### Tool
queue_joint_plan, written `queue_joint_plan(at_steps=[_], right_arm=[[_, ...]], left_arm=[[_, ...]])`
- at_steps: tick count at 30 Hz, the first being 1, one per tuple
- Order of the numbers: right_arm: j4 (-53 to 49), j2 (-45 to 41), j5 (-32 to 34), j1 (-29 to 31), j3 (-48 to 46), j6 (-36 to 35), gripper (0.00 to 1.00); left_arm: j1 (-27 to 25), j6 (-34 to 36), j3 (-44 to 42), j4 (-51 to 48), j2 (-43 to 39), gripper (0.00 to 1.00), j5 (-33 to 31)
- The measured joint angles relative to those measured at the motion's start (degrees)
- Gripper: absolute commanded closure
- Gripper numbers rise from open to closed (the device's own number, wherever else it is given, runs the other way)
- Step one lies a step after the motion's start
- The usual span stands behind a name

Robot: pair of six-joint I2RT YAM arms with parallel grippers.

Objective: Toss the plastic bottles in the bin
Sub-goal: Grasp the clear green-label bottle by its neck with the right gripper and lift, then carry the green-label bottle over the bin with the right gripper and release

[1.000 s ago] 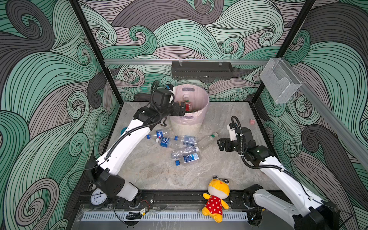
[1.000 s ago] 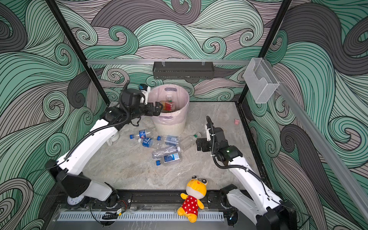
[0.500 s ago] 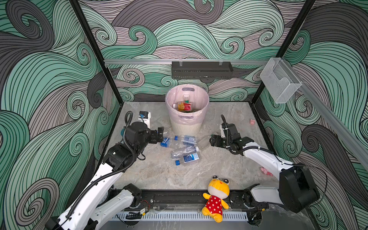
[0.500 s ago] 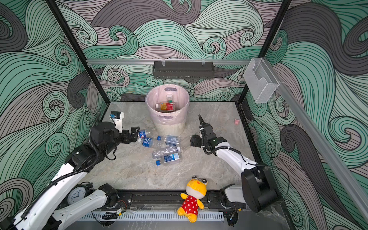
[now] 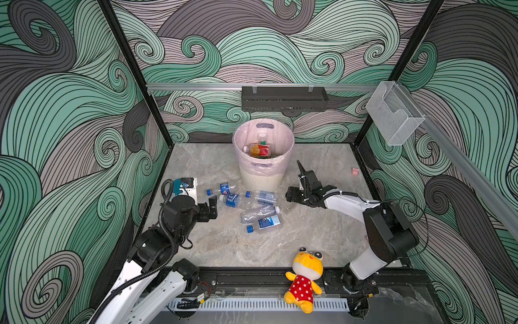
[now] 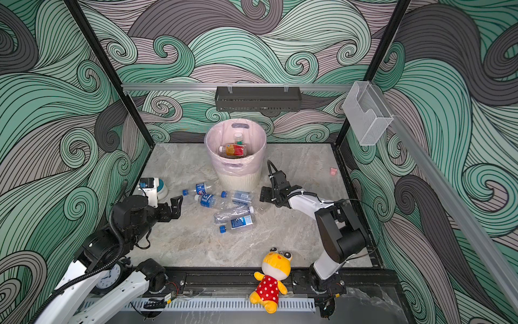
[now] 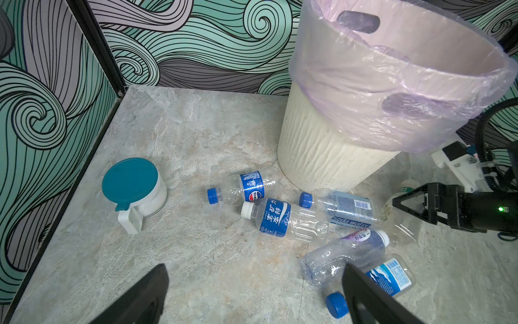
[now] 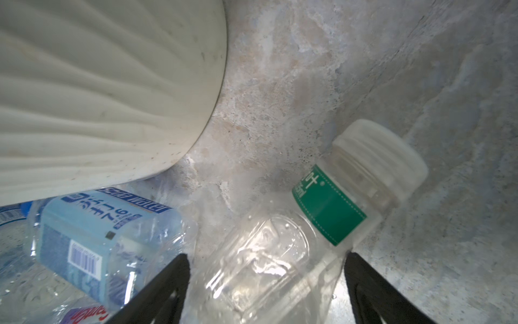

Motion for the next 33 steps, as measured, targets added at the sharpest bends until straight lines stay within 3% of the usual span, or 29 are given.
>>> queue_joint_plan(at_steps=[14, 18, 26, 33], right_arm=[[-10.3, -0.5, 6.1, -1.1, 1.3, -8.8, 0.30], [-11.4, -0.7, 6.1, -1.3, 1.2, -10.5, 0.42], [-11.7, -1.7, 5.8, -1.4, 1.0, -12.1, 0.52], [-9.7, -16.7, 1.7, -3.7, -2.5, -13.0, 0.54]], left_arm=[[0.0, -1.5, -1.1, -1.8, -0.2, 0.02, -0.4], [0.0, -2.0, -1.1, -1.8, -0.2, 0.02, -0.4], [0.0, -2.7, -1.1, -2.6, -0.2, 0.02, -0.4], [0.0, -4.0, -1.1, -3.3, -0.9, 0.02, -0.4]])
